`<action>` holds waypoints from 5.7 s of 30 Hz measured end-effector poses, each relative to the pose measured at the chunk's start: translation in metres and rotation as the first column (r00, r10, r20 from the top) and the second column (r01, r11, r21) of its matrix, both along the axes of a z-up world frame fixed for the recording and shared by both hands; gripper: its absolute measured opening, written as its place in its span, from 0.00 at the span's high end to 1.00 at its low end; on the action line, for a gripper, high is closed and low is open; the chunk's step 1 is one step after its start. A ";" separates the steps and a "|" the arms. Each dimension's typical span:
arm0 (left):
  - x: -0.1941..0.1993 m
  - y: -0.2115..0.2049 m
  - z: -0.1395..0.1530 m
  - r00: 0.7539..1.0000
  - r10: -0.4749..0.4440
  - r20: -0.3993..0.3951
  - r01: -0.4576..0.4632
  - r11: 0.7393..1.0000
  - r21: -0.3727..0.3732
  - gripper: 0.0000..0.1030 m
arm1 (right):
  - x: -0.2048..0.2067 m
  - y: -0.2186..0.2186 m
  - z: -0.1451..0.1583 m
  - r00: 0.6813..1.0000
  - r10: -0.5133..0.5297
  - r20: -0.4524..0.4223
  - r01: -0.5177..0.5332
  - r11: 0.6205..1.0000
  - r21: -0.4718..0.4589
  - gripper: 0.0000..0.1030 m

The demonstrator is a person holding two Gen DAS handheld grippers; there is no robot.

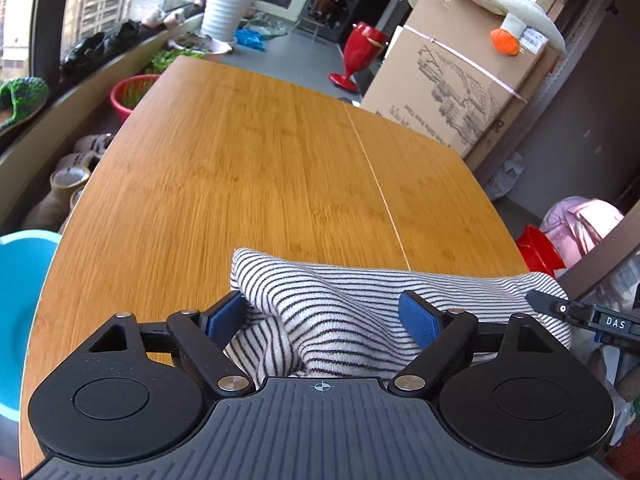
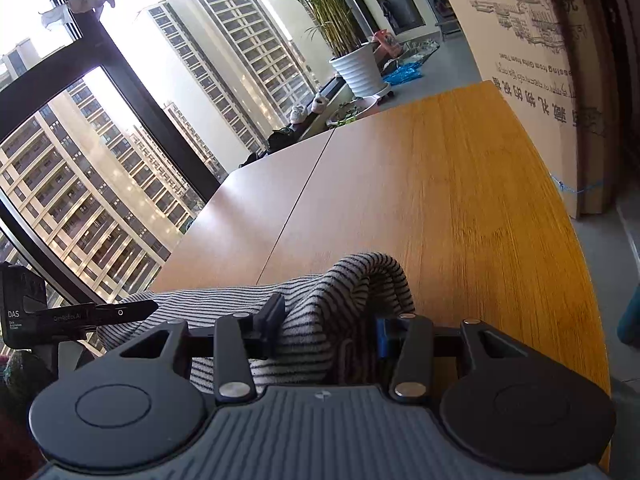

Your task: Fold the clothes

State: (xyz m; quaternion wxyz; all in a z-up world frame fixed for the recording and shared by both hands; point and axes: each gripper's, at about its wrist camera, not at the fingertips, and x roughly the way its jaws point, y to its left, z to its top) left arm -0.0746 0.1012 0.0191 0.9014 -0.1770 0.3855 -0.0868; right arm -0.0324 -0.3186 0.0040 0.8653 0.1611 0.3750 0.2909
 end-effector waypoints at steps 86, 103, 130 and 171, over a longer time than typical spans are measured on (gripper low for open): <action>-0.044 -0.050 0.023 0.944 -0.120 0.306 0.133 0.991 -0.020 0.06 | -0.040 0.093 0.015 0.921 0.160 0.355 -0.061 0.960 -0.275 0.44; -0.041 -0.054 -0.014 0.969 -0.137 0.203 0.131 0.990 0.044 0.05 | -0.097 0.100 0.015 0.831 0.312 0.461 0.021 0.811 -0.585 0.39; 0.014 -0.049 0.032 0.917 0.005 0.398 -0.023 0.999 0.040 0.04 | -0.010 0.028 0.033 0.916 -0.141 0.376 0.133 0.990 0.047 0.05; 0.052 -0.098 -0.008 0.932 0.033 0.361 -0.165 0.926 0.340 0.00 | 0.019 0.085 0.001 0.836 -0.189 0.515 0.373 0.884 -0.281 0.00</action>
